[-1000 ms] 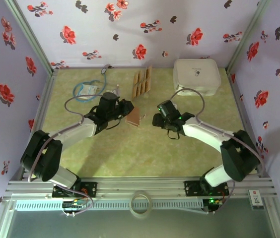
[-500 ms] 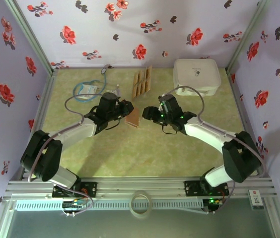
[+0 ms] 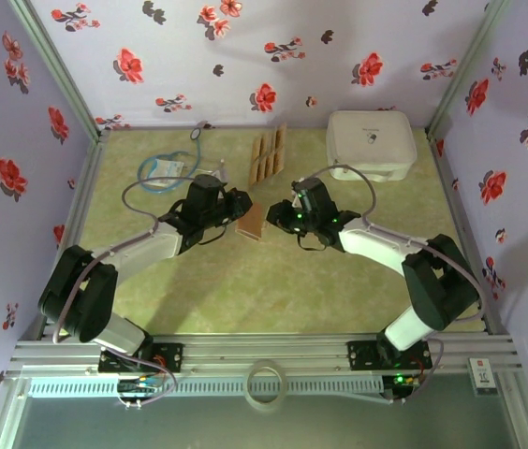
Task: Put the credit cards into the card holder
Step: Open the card holder at the center of the table.
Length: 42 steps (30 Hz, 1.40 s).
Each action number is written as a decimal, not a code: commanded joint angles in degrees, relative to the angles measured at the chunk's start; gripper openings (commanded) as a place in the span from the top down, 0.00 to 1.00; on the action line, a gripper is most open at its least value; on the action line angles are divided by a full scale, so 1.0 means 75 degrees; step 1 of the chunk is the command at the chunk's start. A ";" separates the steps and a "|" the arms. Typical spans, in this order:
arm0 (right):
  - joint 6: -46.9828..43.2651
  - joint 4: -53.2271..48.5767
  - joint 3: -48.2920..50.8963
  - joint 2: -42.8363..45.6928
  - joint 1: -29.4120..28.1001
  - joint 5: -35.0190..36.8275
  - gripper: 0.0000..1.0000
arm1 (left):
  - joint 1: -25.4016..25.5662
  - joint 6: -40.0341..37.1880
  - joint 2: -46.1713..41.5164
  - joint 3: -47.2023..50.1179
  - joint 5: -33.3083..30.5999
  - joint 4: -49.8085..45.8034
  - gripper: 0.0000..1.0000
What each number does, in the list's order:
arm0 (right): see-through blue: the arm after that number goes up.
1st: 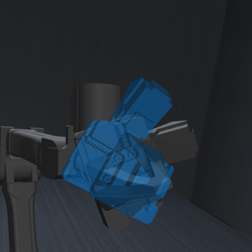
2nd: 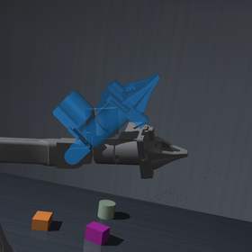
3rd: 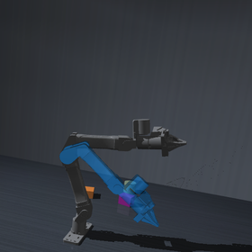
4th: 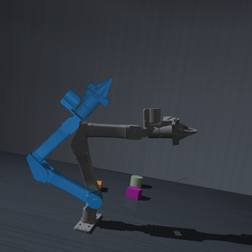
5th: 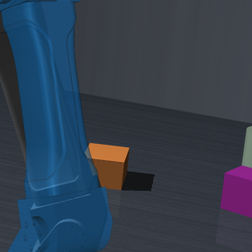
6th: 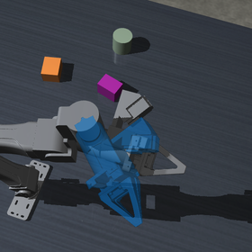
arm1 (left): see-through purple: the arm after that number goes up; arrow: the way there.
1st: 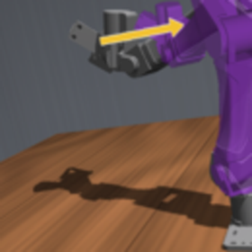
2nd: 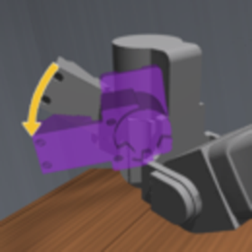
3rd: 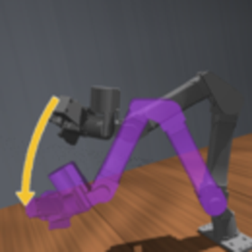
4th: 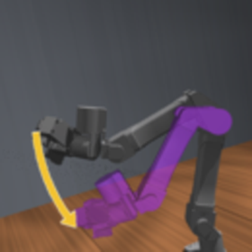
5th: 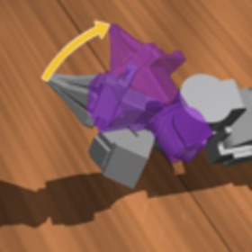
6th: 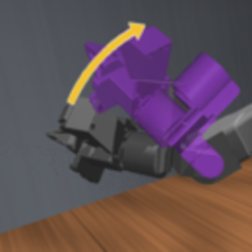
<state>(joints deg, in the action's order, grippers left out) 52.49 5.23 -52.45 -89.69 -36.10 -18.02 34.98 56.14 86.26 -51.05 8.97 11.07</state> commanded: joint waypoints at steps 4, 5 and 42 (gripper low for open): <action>0.0103 0.0265 0.0033 0.0171 0.0042 -0.0237 1.00 | 0.0023 -0.0040 0.0013 -0.0053 -0.0106 0.0157 0.99; 0.0115 0.0223 0.0011 0.0248 0.0036 -0.0246 1.00 | 0.0001 -0.0008 0.0052 -0.0038 -0.0090 0.0173 0.87; 0.0189 0.0283 0.0047 0.0303 -0.0203 -0.0497 1.00 | -0.0680 -0.0116 0.1064 0.1800 0.0855 0.2196 0.36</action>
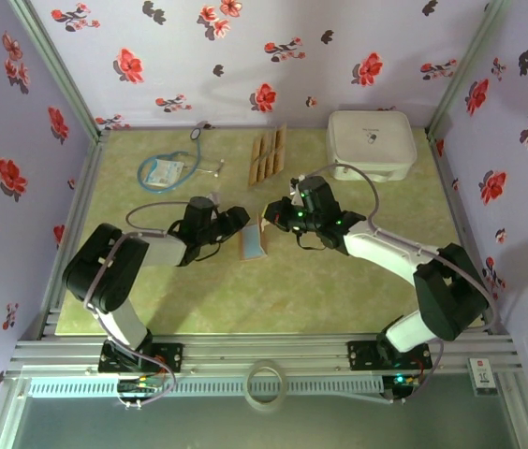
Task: Put the credit cards into the card holder
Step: Open the card holder at the center of the table.
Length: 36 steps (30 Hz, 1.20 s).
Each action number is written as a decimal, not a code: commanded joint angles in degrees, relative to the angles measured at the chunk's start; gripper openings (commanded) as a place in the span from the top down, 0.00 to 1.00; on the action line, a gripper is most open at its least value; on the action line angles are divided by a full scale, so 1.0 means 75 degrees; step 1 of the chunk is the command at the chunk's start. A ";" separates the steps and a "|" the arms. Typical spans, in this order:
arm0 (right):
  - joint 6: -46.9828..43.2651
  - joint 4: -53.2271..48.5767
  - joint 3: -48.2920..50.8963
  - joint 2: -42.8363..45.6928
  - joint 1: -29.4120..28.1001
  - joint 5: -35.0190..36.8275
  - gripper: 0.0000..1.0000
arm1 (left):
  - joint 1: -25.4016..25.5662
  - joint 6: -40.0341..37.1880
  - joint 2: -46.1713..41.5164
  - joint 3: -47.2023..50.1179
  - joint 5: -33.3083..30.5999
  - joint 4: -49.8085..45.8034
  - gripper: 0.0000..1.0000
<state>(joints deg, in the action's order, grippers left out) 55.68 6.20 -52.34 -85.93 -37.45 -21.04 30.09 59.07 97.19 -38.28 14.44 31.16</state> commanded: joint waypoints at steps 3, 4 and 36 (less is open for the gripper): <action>-0.0365 0.0173 0.0049 -0.0288 0.0019 -0.0160 1.00 | -0.0027 -0.0911 -0.0653 -0.0024 0.0022 -0.1396 0.36; -0.0403 0.0201 0.0090 -0.0313 0.0042 -0.0182 1.00 | -0.0021 -0.1076 -0.0718 -0.0129 -0.0058 -0.1852 0.36; -0.1141 0.1062 0.2261 -0.0540 0.1734 -0.0593 1.00 | 0.1326 -0.3142 0.0272 -0.2113 -0.2166 -0.5850 0.33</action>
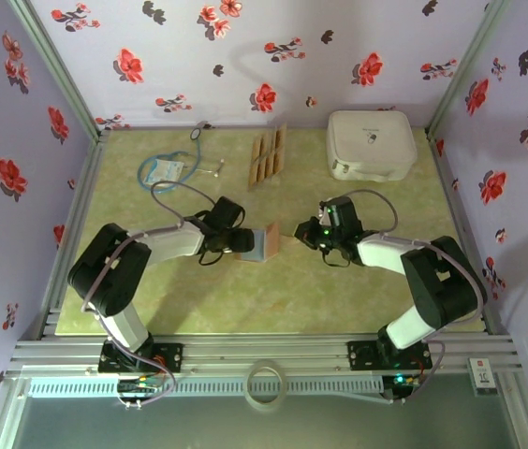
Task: Put the credit cards into the card holder
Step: Open the card holder at the center of the table.
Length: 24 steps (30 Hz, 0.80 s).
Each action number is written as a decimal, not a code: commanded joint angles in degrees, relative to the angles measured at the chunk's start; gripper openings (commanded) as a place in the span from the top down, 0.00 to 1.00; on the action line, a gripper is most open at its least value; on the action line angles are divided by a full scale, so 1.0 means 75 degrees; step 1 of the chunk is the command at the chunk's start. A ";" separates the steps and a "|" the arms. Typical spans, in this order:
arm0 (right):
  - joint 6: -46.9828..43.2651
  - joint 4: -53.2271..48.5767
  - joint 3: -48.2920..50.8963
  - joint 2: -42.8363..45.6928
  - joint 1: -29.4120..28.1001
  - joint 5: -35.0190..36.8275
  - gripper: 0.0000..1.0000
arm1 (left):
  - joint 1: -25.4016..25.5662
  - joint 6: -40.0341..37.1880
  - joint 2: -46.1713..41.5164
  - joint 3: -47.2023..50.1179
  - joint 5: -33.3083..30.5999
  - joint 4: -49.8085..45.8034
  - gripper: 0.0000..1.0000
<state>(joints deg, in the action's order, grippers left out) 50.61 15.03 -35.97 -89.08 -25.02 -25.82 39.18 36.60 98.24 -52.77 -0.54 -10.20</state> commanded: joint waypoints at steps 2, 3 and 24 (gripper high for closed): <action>-0.0685 -0.0423 0.0033 -0.0154 0.0088 0.0190 1.00 | 0.0157 -0.0112 0.0106 -0.0226 -0.0154 -0.0349 0.32; -0.0770 -0.0543 0.0002 -0.0151 0.0097 0.0250 1.00 | 0.0175 -0.0110 0.0074 -0.0240 -0.0146 -0.0365 0.32; -0.1474 -0.2294 -0.0336 0.0947 0.0148 0.0884 0.59 | 0.0307 0.0429 -0.0714 0.0412 0.0568 0.0967 0.78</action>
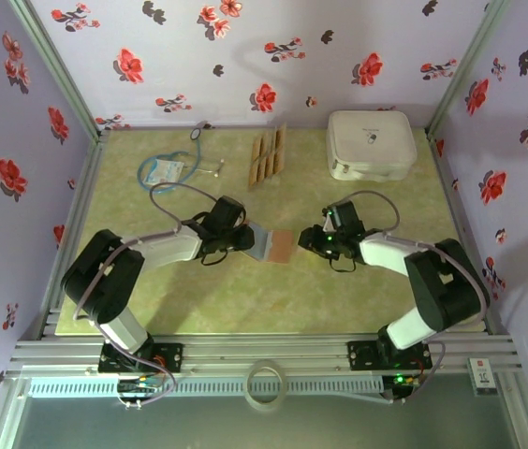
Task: Put the credit cards into the card holder
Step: Open the card holder at the center of the table.
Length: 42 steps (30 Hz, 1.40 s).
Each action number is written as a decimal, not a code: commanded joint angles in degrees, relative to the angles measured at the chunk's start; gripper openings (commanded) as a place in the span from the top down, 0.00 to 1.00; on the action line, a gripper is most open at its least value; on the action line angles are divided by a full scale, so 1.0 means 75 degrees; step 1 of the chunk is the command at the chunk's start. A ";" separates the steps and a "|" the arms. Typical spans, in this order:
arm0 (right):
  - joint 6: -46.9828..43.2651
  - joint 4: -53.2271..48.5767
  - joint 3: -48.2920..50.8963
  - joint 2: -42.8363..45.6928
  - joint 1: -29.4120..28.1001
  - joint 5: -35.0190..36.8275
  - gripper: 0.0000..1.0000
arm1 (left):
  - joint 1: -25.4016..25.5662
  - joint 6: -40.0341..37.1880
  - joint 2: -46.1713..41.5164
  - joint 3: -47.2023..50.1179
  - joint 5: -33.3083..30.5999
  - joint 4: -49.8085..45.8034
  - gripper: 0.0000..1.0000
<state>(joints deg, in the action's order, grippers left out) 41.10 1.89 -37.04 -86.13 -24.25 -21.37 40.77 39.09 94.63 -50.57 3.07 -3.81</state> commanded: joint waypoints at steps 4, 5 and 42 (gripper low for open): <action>-0.0096 -0.0856 -0.0040 0.1440 0.0003 0.0420 0.50 | 0.0146 0.0085 -0.0263 0.0121 0.0048 0.0028 0.79; -0.0070 -0.0914 -0.0031 0.1630 -0.0053 0.0456 0.49 | 0.0152 0.0090 -0.0268 0.0132 0.0041 0.0028 0.79; 0.0175 0.0914 -0.0030 -0.1533 -0.1157 0.0785 0.72 | 0.0157 -0.0123 -0.0207 -0.0040 -0.0046 0.0040 0.60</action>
<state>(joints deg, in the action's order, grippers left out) 42.02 10.87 -39.18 -95.18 -33.21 -18.46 41.78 38.65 94.04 -50.39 3.20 -3.46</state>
